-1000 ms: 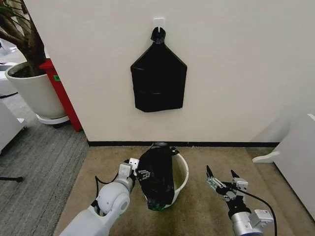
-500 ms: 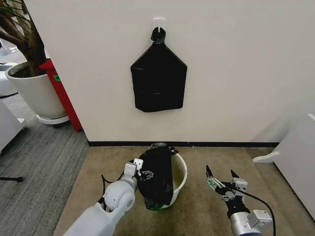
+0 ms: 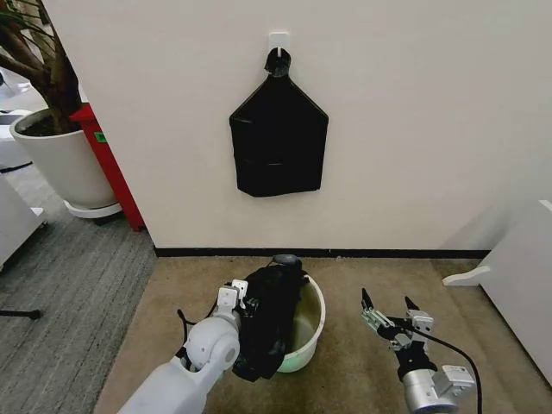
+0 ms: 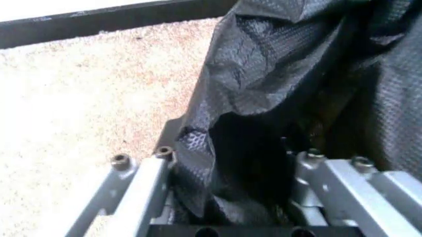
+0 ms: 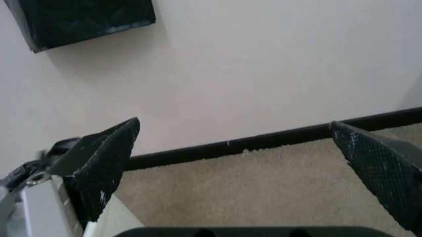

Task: Place the garbage bag over the trash bin.

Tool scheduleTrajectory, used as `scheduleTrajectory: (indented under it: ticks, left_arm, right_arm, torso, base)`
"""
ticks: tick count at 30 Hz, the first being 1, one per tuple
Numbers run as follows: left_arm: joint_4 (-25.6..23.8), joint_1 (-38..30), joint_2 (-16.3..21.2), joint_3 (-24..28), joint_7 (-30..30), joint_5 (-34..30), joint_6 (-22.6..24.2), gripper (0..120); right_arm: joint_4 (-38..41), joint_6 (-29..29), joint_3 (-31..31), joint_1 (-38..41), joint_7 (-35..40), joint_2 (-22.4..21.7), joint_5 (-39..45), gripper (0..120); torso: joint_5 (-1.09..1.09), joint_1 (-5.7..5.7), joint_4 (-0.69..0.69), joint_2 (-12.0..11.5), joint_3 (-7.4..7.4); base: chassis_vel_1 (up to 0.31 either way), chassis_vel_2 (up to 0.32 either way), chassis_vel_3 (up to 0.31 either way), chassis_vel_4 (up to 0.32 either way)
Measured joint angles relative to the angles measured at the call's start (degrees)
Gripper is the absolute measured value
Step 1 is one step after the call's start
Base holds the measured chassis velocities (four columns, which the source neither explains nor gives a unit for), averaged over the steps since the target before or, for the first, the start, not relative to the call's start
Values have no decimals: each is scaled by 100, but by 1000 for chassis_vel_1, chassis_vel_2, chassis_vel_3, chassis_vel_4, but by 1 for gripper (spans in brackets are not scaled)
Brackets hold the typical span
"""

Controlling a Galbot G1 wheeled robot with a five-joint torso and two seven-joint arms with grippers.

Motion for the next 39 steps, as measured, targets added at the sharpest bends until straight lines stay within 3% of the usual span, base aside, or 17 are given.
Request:
scheduleTrajectory:
  ticks: [3,8,20,26,27,31,34,39]
  left_arm:
    - [-69,11,-1,-7,-119,-88,-22,18]
    - [-204,38,1,-55,-323,-361,-72,7]
    - [-587,260,-15,-285,-740,-924,-401,3]
    - [-641,332,33,-520,14,-629,-1577,3]
    - [-641,332,33,-520,14,-629,-1577,3]
    - [-668,306,139,-589,497,-467,-2294,3]
    - [-656,300,219,-599,859,-283,-2761,3]
    - [-581,303,255,-607,1278,-90,-3239,3]
  right_arm:
    - [-27,1,-21,20,23,0,-45,100]
    - [-23,-5,-31,42,53,-5,-55,100]
    - [388,-159,-182,282,280,-213,56,100]
    - [1148,-620,-1132,797,1120,-570,567,100]
    - [1148,-620,-1132,797,1120,-570,567,100]
    - [1617,-1234,-1479,1426,1407,-880,1766,100]
    - [1733,-1484,-1479,1954,1405,-1204,2779,100]
    - [1747,-1606,-1548,2284,1000,-1580,3445,100]
  torso:
    - [0,0,-1,0,0]
    - [-2,0,-1,0,0]
    - [0,0,-1,0,1]
    - [0,0,0,-2,1]
    - [0,0,0,-2,1]
    - [0,0,0,-2,1]
    - [1,0,1,-2,1]
    - [-1,0,0,-1,1]
  base:
    - [0,0,0,0]
    - [0,0,0,0]
    - [0,0,0,0]
    - [0,0,0,0]
    - [0,0,0,0]
    - [0,0,0,0]
    - [0,0,0,0]
    - [0,0,0,0]
